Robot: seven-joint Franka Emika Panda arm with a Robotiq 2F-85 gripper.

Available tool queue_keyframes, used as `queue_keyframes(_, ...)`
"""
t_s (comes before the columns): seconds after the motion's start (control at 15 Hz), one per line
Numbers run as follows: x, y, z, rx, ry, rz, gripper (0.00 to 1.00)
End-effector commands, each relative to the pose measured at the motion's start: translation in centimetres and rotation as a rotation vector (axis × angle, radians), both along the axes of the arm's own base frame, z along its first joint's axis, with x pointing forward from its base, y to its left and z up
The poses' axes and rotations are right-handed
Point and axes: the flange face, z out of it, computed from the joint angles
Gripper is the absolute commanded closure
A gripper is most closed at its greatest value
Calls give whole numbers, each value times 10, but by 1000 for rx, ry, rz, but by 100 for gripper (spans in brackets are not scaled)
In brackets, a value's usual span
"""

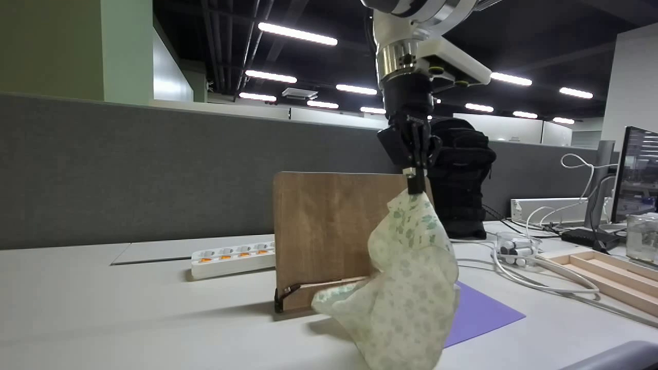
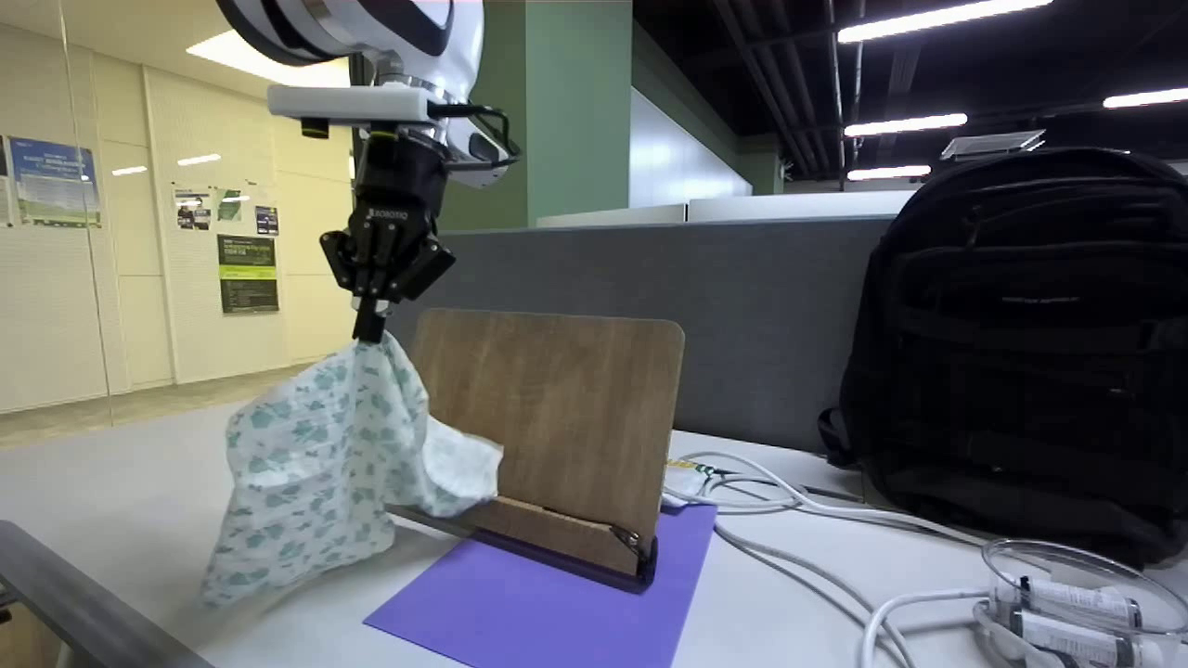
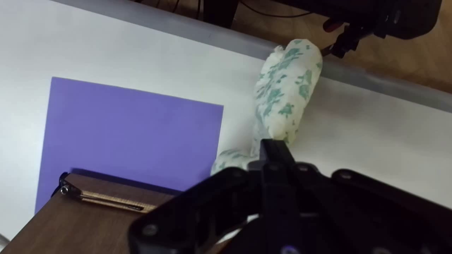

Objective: Put the cloth on the table

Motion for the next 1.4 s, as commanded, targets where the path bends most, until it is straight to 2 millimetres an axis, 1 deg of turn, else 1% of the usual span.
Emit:
queue_keyframes(0.0,-17,-3,-7,-34,20,-2,100)
queue_keyframes(0.07,-18,-5,-10,-43,23,-14,74)
queue_keyframes(0.13,-19,-6,-12,-48,25,-24,73)
queue_keyframes(0.33,-20,-10,-14,-53,17,-65,54)
queue_keyframes(0.4,-20,-11,-14,-54,12,-77,46)
queue_keyframes(0.8,-14,-18,-11,-87,-62,-203,6)
queue_keyframes(0.87,-13,-20,-10,-92,-77,-221,2)
queue_keyframes(0.93,-13,-22,-10,-100,-91,-236,0)
queue_keyframes(1.07,-11,-29,-7,-115,-122,-270,0)
queue_keyframes(1.2,-10,-42,-3,-125,-146,-316,0)
queue_keyframes(1.33,-9,-60,3,-141,-174,-384,0)
